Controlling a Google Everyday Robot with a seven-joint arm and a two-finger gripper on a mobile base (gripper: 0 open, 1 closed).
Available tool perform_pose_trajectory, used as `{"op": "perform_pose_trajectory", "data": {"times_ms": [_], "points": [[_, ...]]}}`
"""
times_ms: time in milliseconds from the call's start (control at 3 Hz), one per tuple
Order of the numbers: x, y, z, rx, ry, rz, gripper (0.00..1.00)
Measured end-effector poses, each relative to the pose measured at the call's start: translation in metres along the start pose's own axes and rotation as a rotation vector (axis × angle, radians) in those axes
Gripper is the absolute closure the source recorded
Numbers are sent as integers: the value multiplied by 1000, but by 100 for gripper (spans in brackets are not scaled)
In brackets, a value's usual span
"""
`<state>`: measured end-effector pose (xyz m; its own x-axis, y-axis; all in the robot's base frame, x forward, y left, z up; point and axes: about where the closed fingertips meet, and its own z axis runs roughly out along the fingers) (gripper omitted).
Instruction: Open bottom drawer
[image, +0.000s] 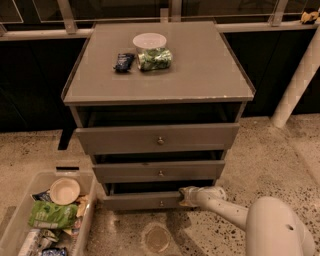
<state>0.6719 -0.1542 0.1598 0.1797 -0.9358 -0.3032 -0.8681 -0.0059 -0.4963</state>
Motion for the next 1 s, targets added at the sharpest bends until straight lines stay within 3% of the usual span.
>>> {"op": "perform_pose_trajectory", "data": {"times_ms": [333,667,1000], "points": [[-3,21,-2,13,-15,-57,100],[1,46,-6,17,-20,-69,100],[0,44,-8,17,-20,-69,100]]}}
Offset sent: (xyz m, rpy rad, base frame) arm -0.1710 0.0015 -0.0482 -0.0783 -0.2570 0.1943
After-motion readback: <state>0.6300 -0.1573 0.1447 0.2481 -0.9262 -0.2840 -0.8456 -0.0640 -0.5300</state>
